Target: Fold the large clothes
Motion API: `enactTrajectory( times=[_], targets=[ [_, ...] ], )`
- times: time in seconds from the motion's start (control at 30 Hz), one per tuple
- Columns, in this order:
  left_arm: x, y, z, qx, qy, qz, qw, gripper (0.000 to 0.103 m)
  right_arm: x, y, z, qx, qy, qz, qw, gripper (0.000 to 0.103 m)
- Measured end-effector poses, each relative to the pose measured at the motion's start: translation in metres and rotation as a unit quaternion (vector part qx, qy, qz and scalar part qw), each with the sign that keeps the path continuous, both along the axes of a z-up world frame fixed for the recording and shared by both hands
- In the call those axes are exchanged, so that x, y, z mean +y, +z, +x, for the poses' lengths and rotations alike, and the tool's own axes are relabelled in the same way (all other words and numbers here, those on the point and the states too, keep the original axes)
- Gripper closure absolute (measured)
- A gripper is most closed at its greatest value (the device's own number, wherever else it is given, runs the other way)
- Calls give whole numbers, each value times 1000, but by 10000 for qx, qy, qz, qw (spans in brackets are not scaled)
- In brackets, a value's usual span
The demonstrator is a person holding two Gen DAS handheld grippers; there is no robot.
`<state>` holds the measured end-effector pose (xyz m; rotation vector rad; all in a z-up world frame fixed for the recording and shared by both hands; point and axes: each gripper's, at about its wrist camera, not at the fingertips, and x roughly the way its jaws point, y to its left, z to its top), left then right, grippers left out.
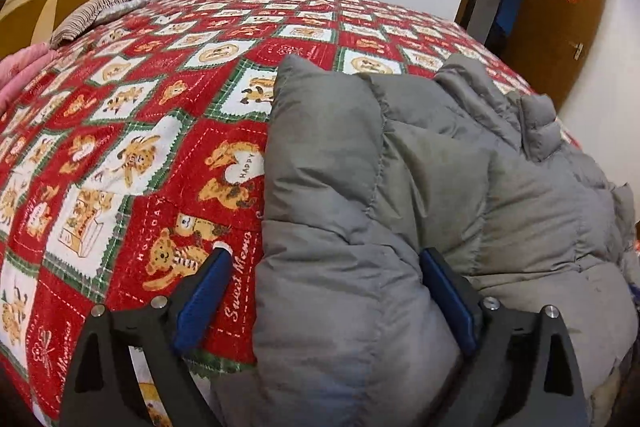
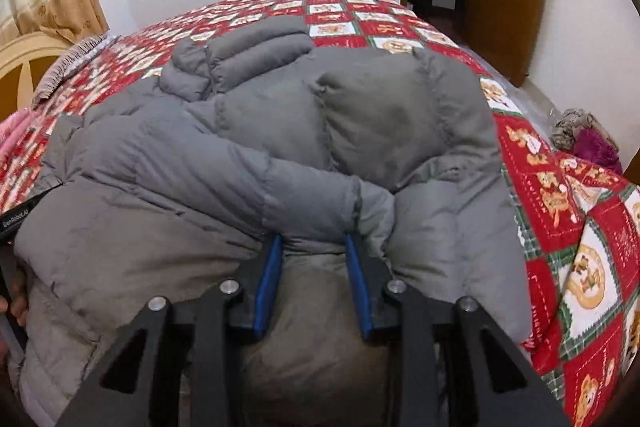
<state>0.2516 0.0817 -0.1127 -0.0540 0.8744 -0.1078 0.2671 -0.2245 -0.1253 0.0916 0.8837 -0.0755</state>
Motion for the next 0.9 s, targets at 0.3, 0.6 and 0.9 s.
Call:
enactTrajectory(
  times=[0.3,0.6,0.9],
  targets=[
    [-6,37,-16,-25,-434,294,9986,6,6,36,6,69,48,-156,9998,65],
    [-8,120,39,-266,-591,-94,9979,6,3,99,108,-44,-123,1051,9944,22],
    [-42,94,107,387,-543,43,9978,6,-8,79,212,742,-1035,1889,9737,22]
  ],
)
